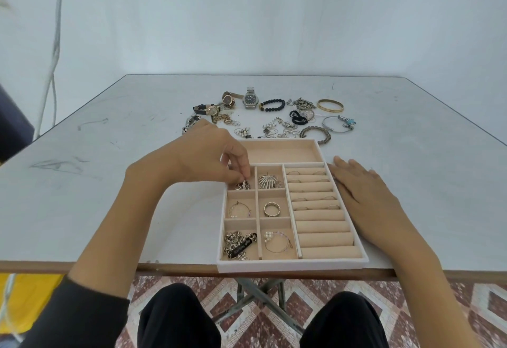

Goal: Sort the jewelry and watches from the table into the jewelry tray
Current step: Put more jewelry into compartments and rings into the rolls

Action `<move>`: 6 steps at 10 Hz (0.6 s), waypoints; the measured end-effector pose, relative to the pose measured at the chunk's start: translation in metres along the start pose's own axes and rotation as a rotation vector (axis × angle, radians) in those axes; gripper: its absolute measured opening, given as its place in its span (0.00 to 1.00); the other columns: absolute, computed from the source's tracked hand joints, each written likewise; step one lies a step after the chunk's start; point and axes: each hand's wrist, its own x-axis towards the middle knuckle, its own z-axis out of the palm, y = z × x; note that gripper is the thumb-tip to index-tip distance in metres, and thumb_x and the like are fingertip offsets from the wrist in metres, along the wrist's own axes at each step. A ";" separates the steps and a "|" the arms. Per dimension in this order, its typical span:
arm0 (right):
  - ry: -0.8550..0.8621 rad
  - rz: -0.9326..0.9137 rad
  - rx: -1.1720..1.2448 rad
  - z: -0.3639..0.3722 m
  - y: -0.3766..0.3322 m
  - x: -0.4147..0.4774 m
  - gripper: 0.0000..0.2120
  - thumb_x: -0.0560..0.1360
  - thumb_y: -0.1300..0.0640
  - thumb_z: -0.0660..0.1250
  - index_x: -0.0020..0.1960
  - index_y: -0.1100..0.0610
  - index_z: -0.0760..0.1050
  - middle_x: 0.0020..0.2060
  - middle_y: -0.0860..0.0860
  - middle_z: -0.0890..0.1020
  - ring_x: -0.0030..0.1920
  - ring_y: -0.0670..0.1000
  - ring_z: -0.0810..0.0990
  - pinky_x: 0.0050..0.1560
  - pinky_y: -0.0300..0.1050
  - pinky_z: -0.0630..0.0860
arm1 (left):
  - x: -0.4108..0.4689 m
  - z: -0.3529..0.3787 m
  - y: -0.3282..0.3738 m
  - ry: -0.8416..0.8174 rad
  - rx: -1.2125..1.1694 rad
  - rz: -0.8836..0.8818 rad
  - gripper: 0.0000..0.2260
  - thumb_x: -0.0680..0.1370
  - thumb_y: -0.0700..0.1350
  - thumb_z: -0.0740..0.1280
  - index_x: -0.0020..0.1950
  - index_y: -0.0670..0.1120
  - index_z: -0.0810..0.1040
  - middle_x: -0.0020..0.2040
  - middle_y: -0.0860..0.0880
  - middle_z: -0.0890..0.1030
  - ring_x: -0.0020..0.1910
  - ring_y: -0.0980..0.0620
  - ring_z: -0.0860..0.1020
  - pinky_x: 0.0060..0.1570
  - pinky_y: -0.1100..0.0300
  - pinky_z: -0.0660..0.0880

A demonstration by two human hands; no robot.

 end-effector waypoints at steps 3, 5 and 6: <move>-0.002 0.002 -0.005 0.000 0.000 0.000 0.21 0.83 0.51 0.46 0.75 0.42 0.58 0.77 0.45 0.57 0.77 0.47 0.50 0.76 0.46 0.44 | 0.001 0.000 0.005 0.002 0.057 -0.003 0.05 0.66 0.52 0.71 0.41 0.60 0.82 0.34 0.64 0.81 0.38 0.59 0.76 0.53 0.61 0.60; 0.005 -0.003 -0.011 0.001 0.001 0.001 0.20 0.83 0.51 0.47 0.75 0.43 0.58 0.77 0.45 0.57 0.77 0.47 0.50 0.76 0.47 0.45 | 0.008 -0.012 -0.004 0.079 -0.238 -0.039 0.05 0.71 0.45 0.73 0.44 0.55 0.84 0.39 0.56 0.83 0.37 0.58 0.75 0.41 0.73 0.69; 0.008 -0.001 -0.014 0.001 0.001 0.001 0.20 0.83 0.51 0.47 0.75 0.43 0.59 0.77 0.45 0.57 0.77 0.47 0.50 0.76 0.46 0.44 | 0.031 -0.007 -0.021 0.246 -0.293 -0.134 0.05 0.73 0.42 0.72 0.46 0.52 0.84 0.41 0.54 0.82 0.36 0.60 0.73 0.42 0.73 0.68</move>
